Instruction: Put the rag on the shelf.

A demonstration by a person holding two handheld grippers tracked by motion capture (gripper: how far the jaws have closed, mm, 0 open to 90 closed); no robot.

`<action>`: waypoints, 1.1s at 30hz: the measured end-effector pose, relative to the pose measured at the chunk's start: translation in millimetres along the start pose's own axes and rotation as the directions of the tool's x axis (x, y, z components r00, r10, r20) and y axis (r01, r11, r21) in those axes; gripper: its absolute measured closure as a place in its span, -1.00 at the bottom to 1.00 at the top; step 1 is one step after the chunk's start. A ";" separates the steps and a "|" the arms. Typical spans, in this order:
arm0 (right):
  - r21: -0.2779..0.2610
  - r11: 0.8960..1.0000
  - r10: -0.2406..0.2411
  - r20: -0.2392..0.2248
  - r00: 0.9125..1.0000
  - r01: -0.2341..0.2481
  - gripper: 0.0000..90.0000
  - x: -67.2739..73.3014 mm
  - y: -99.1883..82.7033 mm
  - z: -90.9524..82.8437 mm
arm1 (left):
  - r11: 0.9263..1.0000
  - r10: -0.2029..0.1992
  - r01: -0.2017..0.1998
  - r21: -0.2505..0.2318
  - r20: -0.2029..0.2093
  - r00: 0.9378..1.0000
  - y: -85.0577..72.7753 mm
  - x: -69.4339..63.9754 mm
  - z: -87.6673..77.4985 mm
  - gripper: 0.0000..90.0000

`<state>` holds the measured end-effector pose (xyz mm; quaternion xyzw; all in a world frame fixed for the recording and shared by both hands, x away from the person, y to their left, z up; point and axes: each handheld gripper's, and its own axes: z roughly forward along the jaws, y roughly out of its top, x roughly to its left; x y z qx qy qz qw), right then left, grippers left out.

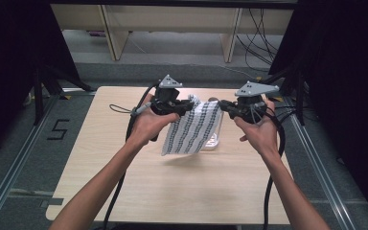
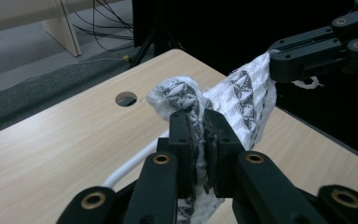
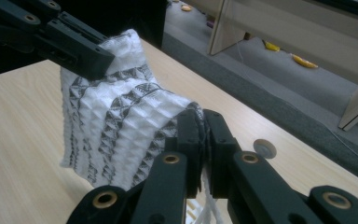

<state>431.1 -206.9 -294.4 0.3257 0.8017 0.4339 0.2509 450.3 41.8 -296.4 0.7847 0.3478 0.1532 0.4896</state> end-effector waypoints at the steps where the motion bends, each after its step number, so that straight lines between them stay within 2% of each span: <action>1: -0.002 1.000 0.005 0.001 1.000 -0.005 0.94 -1.8 3.0 1.0 | 1.000 0.008 -0.008 0.009 -0.001 1.000 2.4 1.7 -0.2 0.82; 2: 0.004 1.000 0.026 -0.010 1.000 -0.026 0.94 -3.1 6.0 1.9 | 1.000 -0.002 0.002 0.008 -0.004 1.000 4.7 2.7 0.5 0.82; 3: -0.010 1.000 0.011 0.003 1.000 -0.011 0.94 -6.3 9.0 3.2 | 1.000 -0.008 0.008 0.009 -0.007 1.000 7.2 4.1 1.1 0.82; 6: 0.004 0.999 0.035 0.002 0.999 -0.035 0.94 -10.0 17.1 7.0 | 1.000 -0.020 0.021 0.014 -0.020 1.000 14.7 9.1 2.4 0.82; 7: -0.002 1.000 0.024 0.007 1.000 -0.024 0.94 -12.5 19.7 8.8 | 1.000 -0.023 0.024 0.014 -0.025 0.999 17.1 10.4 3.0 0.82; 9: 0.006 0.999 0.040 0.014 0.999 -0.040 0.94 -13.8 24.4 11.2 | 1.000 -0.028 0.028 0.014 -0.033 0.999 21.4 12.7 4.2 0.82; 10: 0.004 1.000 0.023 0.021 1.000 -0.023 0.94 -16.6 26.9 12.5 | 0.999 -0.033 0.034 0.013 -0.035 0.999 23.1 13.4 5.0 0.82; 14: 0.010 0.998 0.057 0.020 0.998 -0.057 0.94 -21.0 35.7 17.1 | 0.999 -0.052 0.053 0.011 -0.041 0.998 29.2 18.3 8.3 0.81; 16: 0.000 0.999 0.037 0.038 0.999 -0.037 0.94 -25.1 40.1 18.0 | 0.997 -0.073 0.074 -0.001 -0.039 0.997 31.6 20.4 9.7 0.81; 20: 0.001 0.999 0.043 0.048 0.998 -0.043 0.94 -29.7 48.0 18.7 | 0.993 -0.112 0.111 -0.028 -0.031 0.993 37.0 21.7 12.4 0.81; 23: 0.004 0.999 0.042 0.064 0.997 -0.042 0.94 -34.1 54.8 16.9 | 0.994 -0.103 0.103 -0.027 -0.024 0.994 42.3 20.9 12.7 0.81; 24: 0.006 0.999 0.044 0.068 0.997 -0.044 0.94 -35.7 57.4 16.0 | 0.993 -0.114 0.113 -0.042 -0.029 0.993 44.1 19.4 13.7 0.81; 26: 0.005 0.999 0.044 0.075 0.996 -0.045 0.94 -39.0 61.9 15.7 | 0.993 -0.114 0.113 -0.040 -0.028 0.993 47.3 20.4 14.0 0.81; 30: 0.001 0.999 0.041 0.087 0.995 -0.041 0.94 -43.2 68.9 19.4 | 0.989 -0.139 0.136 -0.056 -0.048 0.989 51.0 24.0 17.5 0.81; 31: 0.006 0.999 0.053 0.088 0.995 -0.053 0.94 -42.7 70.3 20.2 | 0.988 -0.144 0.142 -0.054 -0.048 0.988 51.7 25.9 17.7 0.81; 33: 0.011 0.999 0.045 0.094 0.995 -0.046 0.94 -44.4 72.2 23.1 | 0.986 -0.157 0.154 -0.058 -0.048 0.986 52.3 29.0 18.9 0.81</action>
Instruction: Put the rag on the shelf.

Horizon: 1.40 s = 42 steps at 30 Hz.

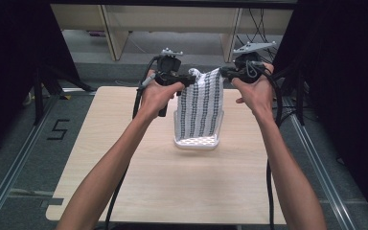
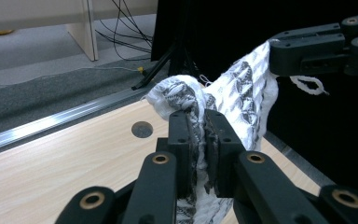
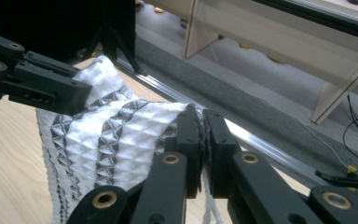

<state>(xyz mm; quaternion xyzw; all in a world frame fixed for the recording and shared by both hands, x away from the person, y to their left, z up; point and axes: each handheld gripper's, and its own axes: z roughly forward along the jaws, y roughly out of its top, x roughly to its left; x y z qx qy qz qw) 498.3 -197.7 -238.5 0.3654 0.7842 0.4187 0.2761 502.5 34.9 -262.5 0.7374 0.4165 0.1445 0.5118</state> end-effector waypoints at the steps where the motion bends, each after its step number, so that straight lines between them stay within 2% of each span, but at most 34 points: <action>1: 0.007 1.000 0.012 0.003 1.000 -0.012 0.94 0.0 1.1 0.8 | 1.000 0.001 -0.001 0.005 0.006 1.000 0.5 1.9 0.4 0.81; 2: 0.002 1.000 0.004 0.000 1.000 -0.004 0.94 -1.4 1.7 2.4 | 1.000 -0.007 0.007 0.000 0.005 1.000 0.8 2.4 1.4 0.81; 3: 0.003 1.000 0.026 0.002 1.000 -0.026 0.94 -0.5 2.3 3.4 | 1.000 -0.010 0.010 -0.004 0.004 1.000 1.0 2.9 2.1 0.81; 5: 0.000 1.000 0.007 0.001 1.000 -0.007 0.94 -3.3 3.4 5.9 | 1.000 -0.009 0.009 -0.002 0.000 1.000 1.3 3.8 4.0 0.81; 8: 0.014 0.999 0.033 0.006 0.999 -0.033 0.93 -4.2 4.6 8.5 | 1.000 -0.007 0.007 -0.001 -0.011 1.000 2.8 6.7 7.1 0.81; 14: 0.018 0.999 0.050 0.024 0.998 -0.050 0.93 -7.7 4.6 23.4 | 1.000 -0.014 0.015 0.012 -0.030 0.999 4.1 15.1 19.4 0.80; 15: 0.014 0.999 0.034 0.029 0.999 -0.034 0.93 -9.9 4.4 26.4 | 1.000 -0.019 0.019 0.009 -0.029 0.999 4.1 17.1 21.6 0.80; 17: 0.016 0.998 0.052 0.031 0.998 -0.053 0.93 -10.7 3.8 32.2 | 1.000 -0.024 0.024 0.016 -0.031 0.999 3.9 21.3 25.3 0.80; 19: 0.037 0.998 0.051 0.023 0.998 -0.052 0.93 -13.8 2.6 37.0 | 0.999 -0.029 0.030 0.020 -0.032 0.999 3.0 24.6 28.5 0.80; 20: 0.040 0.997 0.063 0.024 0.998 -0.064 0.93 -14.2 1.6 39.7 | 0.999 -0.031 0.031 0.022 -0.035 0.999 2.4 25.6 30.0 0.80; 25: 0.060 0.996 0.062 0.037 0.997 -0.064 0.93 -16.7 -2.1 52.2 | 0.999 -0.034 0.035 0.029 -0.044 0.998 0.4 30.3 38.1 0.79; 26: 0.070 0.994 0.076 0.037 0.996 -0.078 0.93 -16.3 -2.3 53.5 | 0.999 -0.044 0.045 0.019 -0.045 0.998 -0.3 30.9 40.0 0.79; 29: 0.076 0.994 0.075 0.030 0.997 -0.077 0.93 -18.7 -3.9 58.9 | 0.999 -0.034 0.036 0.037 -0.045 0.998 -2.6 34.7 44.4 0.79; 30: 0.073 0.994 0.085 0.039 0.996 -0.087 0.93 -18.7 -5.1 61.4 | 0.998 -0.036 0.038 0.041 -0.046 0.998 -3.2 35.4 45.7 0.78; 33: 0.112 0.988 0.104 0.040 0.994 -0.108 0.93 -19.4 -7.7 66.0 | 0.998 -0.035 0.037 0.052 -0.051 0.998 -4.7 36.5 49.6 0.77; 35: 0.109 0.989 0.097 0.039 0.995 -0.100 0.93 -21.8 -10.6 70.3 | 0.998 -0.032 0.036 0.060 -0.054 0.998 -5.5 37.6 51.9 0.76; 37: 0.120 0.984 0.129 0.037 0.991 -0.133 0.93 -22.7 -14.8 74.0 | 0.997 -0.038 0.042 0.058 -0.056 0.998 -7.2 38.9 54.2 0.75; 42: 0.138 0.978 0.154 0.031 0.988 -0.157 0.92 -26.6 -26.5 83.2 | 0.996 -0.043 0.047 0.074 -0.063 0.997 -14.1 42.2 62.6 0.74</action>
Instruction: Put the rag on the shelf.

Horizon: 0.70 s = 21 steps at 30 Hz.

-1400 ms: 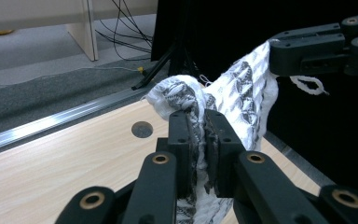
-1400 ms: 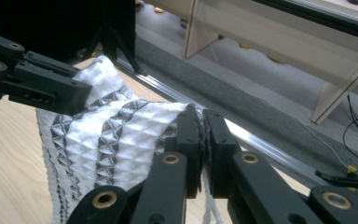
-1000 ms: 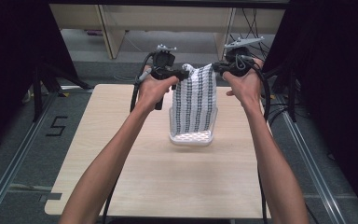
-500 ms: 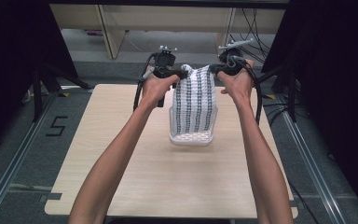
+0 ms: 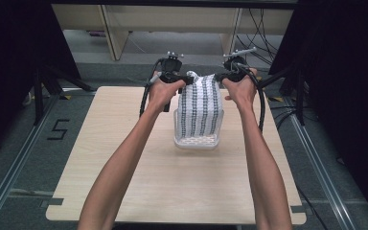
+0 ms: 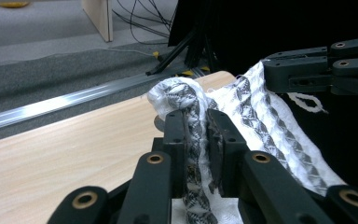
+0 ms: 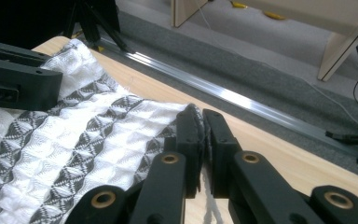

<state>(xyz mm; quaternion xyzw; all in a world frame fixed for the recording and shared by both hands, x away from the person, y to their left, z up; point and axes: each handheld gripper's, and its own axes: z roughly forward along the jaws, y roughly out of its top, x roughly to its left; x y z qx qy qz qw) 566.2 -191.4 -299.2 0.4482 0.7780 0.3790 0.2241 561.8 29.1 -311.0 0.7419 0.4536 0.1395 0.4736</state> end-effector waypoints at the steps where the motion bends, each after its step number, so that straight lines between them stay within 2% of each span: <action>1: 0.002 1.000 0.006 -0.001 1.000 -0.006 0.92 -0.2 -1.6 1.9 | 1.000 -0.003 0.003 0.006 0.000 1.000 -1.3 1.2 1.8 0.73; 7: 0.022 1.000 0.010 -0.012 1.000 -0.010 0.92 -2.4 -9.4 11.2 | 0.999 -0.027 0.027 0.042 0.004 1.000 -10.0 7.9 11.1 0.69; 11: 0.030 1.000 -0.004 -0.007 1.000 0.004 0.92 -1.8 -12.8 16.1 | 0.997 -0.020 0.020 0.077 -0.006 1.000 -14.1 8.9 15.3 0.64; 17: 0.056 0.998 0.022 -0.012 1.000 -0.021 0.91 -0.7 -19.9 23.8 | 0.993 -0.024 0.025 0.114 -0.013 1.000 -18.0 10.9 19.5 0.56; 18: 0.064 0.998 0.010 -0.013 1.000 -0.009 0.91 -1.6 -20.4 24.6 | 0.992 -0.026 0.027 0.121 -0.008 1.000 -18.4 11.1 19.9 0.55; 21: 0.072 0.997 0.019 -0.019 1.000 -0.018 0.91 -0.2 -21.4 27.6 | 0.991 -0.021 0.022 0.134 -0.007 1.000 -20.4 12.4 21.4 0.54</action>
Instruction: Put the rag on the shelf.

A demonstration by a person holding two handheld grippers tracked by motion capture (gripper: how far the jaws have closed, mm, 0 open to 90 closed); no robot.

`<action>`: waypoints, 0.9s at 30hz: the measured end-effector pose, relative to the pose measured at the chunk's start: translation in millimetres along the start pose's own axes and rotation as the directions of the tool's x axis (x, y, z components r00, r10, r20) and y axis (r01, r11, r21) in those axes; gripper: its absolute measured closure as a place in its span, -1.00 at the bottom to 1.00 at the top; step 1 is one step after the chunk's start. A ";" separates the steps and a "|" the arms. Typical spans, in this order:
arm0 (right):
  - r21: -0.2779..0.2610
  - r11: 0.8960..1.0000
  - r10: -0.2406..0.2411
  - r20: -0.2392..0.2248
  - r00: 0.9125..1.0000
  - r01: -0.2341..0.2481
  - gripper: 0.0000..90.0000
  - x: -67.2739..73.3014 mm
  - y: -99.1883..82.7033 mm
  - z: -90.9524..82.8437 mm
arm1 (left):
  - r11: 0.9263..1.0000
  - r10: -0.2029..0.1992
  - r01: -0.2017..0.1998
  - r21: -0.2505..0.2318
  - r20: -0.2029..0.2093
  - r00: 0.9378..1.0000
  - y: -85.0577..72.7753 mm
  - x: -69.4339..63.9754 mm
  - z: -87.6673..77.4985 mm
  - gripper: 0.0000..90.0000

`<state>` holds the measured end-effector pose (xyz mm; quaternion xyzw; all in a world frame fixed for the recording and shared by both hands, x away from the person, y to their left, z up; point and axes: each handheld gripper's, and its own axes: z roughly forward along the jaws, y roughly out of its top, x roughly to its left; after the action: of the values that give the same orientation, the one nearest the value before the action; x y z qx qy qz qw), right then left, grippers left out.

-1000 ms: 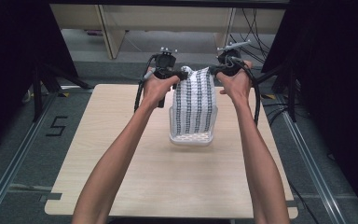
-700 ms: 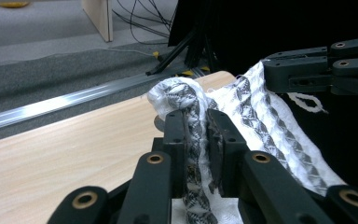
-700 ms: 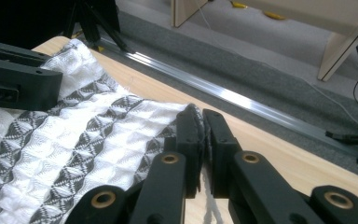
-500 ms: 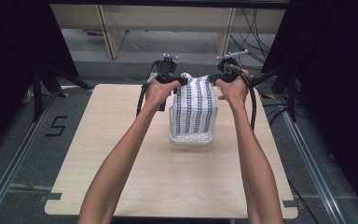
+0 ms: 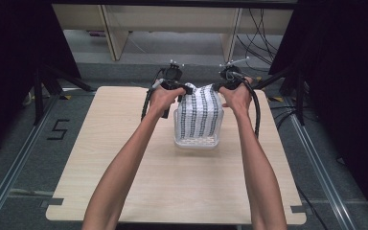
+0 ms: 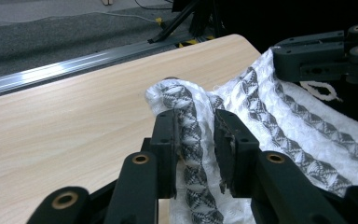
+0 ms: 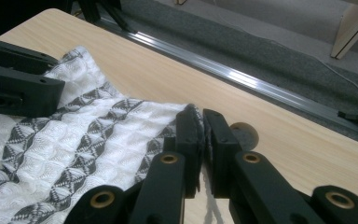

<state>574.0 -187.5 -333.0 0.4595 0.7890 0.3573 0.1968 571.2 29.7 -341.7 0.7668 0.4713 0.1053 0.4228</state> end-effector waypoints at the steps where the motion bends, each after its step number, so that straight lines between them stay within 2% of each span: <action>1: 0.002 1.000 -0.019 0.004 1.000 0.019 0.91 -1.0 0.3 0.3 | 1.000 0.002 -0.002 0.008 0.002 1.000 -0.5 0.8 0.4 0.52; 9: 0.027 0.999 -0.017 0.004 1.000 0.017 0.89 -1.6 -0.8 3.3 | 1.000 0.003 -0.003 0.019 -0.024 1.000 -3.8 5.6 0.9 0.36; 14: 0.034 0.999 -0.019 0.004 1.000 0.019 0.84 -1.7 -0.7 3.9 | 1.000 0.003 -0.003 0.008 -0.042 0.999 -3.7 7.6 -2.1 0.29; 27: 0.045 0.999 -0.013 0.012 1.000 0.013 0.72 -2.9 -1.6 4.2 | 1.000 0.008 -0.008 0.002 -0.059 0.998 -5.0 15.3 -14.9 0.27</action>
<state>577.2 -188.9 -337.1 0.4608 0.7986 0.3354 0.1936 567.8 51.3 -339.8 0.7656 0.4804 0.1293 0.4077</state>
